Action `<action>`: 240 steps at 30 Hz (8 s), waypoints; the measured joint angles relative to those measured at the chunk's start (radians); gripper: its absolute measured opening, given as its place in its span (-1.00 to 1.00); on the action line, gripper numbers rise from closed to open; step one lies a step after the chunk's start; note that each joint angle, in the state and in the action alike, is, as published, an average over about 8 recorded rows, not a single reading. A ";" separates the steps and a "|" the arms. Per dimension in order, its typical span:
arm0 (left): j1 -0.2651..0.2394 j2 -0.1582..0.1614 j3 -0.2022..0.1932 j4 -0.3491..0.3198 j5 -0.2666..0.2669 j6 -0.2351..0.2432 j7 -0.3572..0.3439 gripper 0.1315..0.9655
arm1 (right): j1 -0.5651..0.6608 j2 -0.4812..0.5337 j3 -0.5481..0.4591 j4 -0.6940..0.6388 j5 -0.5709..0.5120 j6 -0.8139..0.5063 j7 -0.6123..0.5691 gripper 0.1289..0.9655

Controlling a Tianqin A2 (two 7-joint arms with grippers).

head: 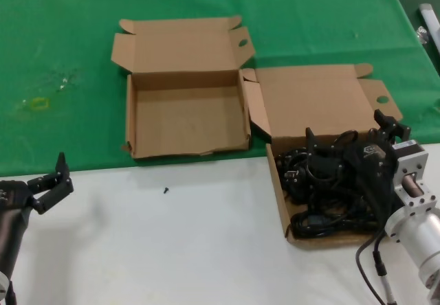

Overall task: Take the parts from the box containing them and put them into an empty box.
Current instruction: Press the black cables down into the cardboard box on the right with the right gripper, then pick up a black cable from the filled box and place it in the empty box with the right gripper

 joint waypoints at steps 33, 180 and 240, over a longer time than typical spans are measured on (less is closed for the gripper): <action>0.000 0.000 0.000 0.000 0.000 0.000 0.000 0.98 | 0.000 0.000 0.000 0.000 0.000 0.000 0.000 1.00; 0.000 0.000 0.000 0.000 0.000 0.000 0.000 -0.97 | 0.717 0.538 -0.265 -0.458 -0.151 -1.031 -0.534 -0.80; 0.000 0.000 0.000 0.000 0.000 0.000 0.000 -0.97 | 1.168 -0.226 -0.298 -1.408 -0.180 -0.705 -1.084 -0.78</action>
